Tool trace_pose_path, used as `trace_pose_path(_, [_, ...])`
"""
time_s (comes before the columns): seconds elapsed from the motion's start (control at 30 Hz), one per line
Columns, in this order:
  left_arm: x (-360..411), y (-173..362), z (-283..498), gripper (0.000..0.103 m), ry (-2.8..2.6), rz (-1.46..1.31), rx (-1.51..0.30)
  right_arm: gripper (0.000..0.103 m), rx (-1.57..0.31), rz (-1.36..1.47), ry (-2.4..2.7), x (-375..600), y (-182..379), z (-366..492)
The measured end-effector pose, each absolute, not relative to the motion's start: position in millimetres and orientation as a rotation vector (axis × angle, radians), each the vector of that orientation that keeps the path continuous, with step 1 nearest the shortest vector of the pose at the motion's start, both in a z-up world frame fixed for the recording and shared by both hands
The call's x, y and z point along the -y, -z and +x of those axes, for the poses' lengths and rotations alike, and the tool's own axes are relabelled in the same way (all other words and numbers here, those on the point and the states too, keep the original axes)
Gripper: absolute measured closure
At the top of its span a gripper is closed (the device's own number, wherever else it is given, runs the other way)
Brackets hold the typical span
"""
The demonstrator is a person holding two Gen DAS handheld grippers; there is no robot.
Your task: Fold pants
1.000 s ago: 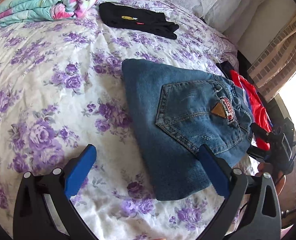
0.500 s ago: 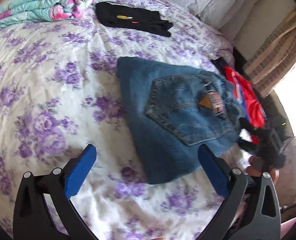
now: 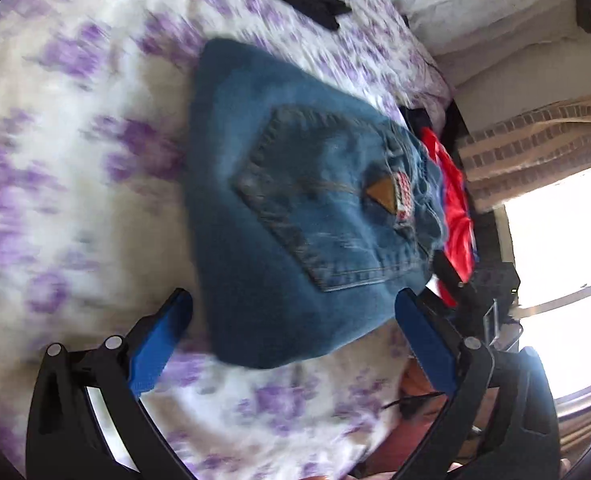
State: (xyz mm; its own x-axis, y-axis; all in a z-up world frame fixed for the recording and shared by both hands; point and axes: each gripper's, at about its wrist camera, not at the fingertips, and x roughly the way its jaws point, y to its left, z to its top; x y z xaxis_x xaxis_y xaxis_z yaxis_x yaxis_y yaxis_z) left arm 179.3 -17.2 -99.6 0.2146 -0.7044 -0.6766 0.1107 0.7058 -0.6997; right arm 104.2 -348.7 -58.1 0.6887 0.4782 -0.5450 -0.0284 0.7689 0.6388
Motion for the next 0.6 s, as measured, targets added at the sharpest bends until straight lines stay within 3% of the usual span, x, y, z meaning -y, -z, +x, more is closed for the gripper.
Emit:
trace_pose_path(0.27, [44.3, 100.1, 183.0, 0.005, 0.573, -0.483, -1.203, 0.009, -0.755, 0.644, -0.322, 349.9, 59.1, 101.7])
trace_pose_path(0.43, [39.2, 91.9, 175.8, 0.019, 0.584, -0.477, -1.157, 0.008, -0.754, 0.644, -0.321, 349.0, 59.5, 101.4])
trace_pose_path(0.6, [25.6, 74.1, 179.1, 0.019, 0.680, -0.608, -1.115, 0.008, -0.737, 0.669, -0.341, 351.8, 57.4, 99.0])
